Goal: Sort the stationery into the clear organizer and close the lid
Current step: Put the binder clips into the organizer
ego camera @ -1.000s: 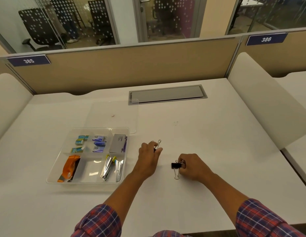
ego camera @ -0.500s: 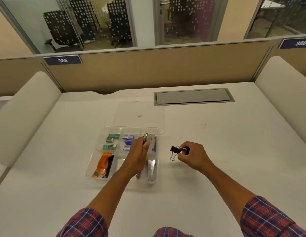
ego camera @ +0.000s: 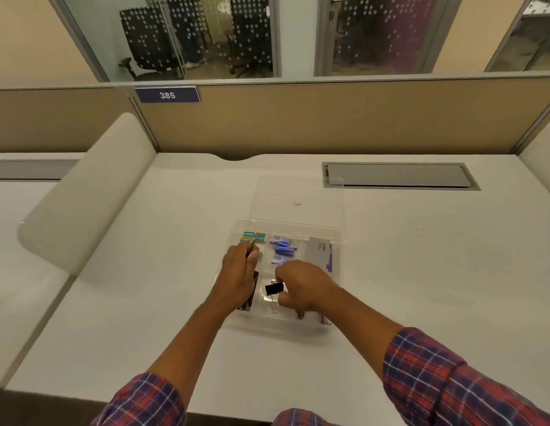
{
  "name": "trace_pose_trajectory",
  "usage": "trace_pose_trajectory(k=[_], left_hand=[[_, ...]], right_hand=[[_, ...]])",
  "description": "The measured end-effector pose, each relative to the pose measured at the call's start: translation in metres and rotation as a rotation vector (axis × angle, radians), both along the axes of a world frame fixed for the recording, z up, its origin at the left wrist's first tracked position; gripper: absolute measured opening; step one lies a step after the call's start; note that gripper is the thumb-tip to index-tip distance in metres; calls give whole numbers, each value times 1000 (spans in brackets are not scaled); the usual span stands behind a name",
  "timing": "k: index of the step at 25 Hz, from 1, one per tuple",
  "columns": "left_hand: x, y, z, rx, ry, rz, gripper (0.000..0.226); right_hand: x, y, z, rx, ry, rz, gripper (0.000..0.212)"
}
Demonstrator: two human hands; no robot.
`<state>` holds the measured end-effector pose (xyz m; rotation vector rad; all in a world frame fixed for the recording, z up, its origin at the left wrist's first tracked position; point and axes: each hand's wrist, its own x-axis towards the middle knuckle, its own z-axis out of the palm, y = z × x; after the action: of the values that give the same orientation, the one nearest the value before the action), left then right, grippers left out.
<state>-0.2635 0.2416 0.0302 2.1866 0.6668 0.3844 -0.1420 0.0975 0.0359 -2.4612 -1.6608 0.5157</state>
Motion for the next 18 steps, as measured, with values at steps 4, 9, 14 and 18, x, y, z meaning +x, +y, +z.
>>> trace_pose_trajectory(k=[4, 9, 14, 18], left_hand=[[-17, 6, -10, 41, 47, -18, 24], [-24, 4, -14, 143, 105, -61, 28], [-19, -5, -14, 328, 142, -159, 33], [-15, -20, -22, 541, 249, -259, 33]], right_hand=[[-7, 16, -14, -32, -225, 87, 23], [-9, 18, -30, -14, -288, 84, 30], [-5, 2, -26, 142, -148, -76, 34], [9, -18, -23, 258, -101, -282, 35]])
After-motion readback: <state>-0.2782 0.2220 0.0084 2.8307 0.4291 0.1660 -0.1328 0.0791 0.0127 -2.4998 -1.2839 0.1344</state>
